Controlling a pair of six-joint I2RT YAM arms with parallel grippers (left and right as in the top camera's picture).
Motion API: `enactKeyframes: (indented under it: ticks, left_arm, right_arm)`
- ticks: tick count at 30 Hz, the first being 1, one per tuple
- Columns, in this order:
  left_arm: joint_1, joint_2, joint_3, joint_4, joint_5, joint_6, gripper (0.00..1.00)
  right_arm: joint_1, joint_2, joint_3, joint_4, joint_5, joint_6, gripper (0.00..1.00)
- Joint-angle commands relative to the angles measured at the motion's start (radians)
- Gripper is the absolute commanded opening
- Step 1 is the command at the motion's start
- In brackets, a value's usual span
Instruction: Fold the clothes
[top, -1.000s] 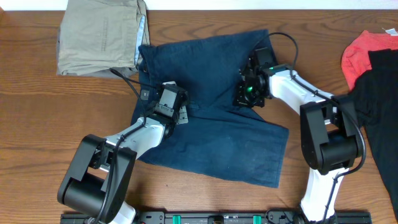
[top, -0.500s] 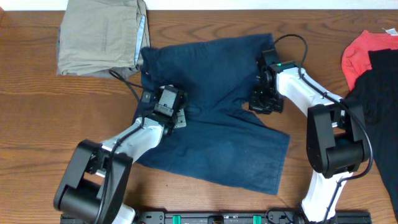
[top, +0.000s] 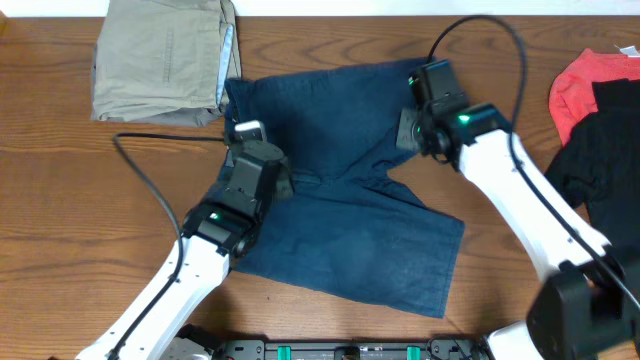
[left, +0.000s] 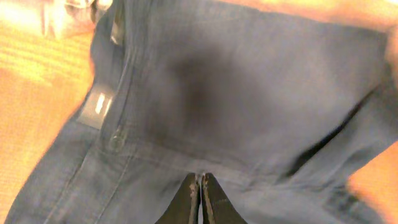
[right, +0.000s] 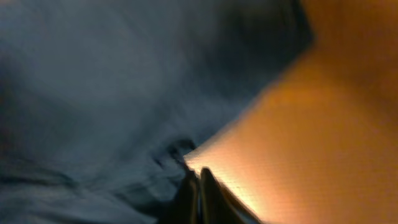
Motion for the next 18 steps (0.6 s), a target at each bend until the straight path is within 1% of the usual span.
enactKeyframes:
  ticks: [1, 5, 8, 9, 11, 14, 18]
  left_arm:
    - [-0.001, 0.005, -0.002, 0.067, -0.013, 0.042, 0.06]
    - [0.000, 0.078, -0.002, 0.211, 0.074, 0.107, 0.06]
    - [0.000, 0.177, -0.002, 0.309, 0.091, 0.121, 0.06]
    - [0.000, 0.215, -0.002, 0.338, 0.091, 0.142, 0.06]
    - [0.003, 0.294, -0.002, 0.386, 0.090, 0.177, 0.06]
    - [0.019, 0.397, -0.002, 0.422, 0.084, 0.179, 0.06]
    - [0.058, 0.489, -0.002, 0.430, 0.085, 0.166, 0.06]
  right_arm:
    - [-0.020, -0.015, 0.002, 0.077, -0.059, -0.055, 0.10]
    - [-0.034, 0.022, 0.002, 0.202, -0.196, -0.123, 0.11]
    - [-0.032, 0.083, 0.002, 0.291, -0.367, -0.283, 0.11]
    - [-0.032, 0.105, 0.002, 0.303, -0.401, -0.315, 0.12]
    - [-0.033, 0.153, 0.002, 0.307, -0.404, -0.323, 0.10]
    - [-0.044, 0.224, 0.002, 0.304, -0.405, -0.322, 0.07]
    - [-0.064, 0.308, 0.002, 0.319, -0.404, -0.323, 0.03]
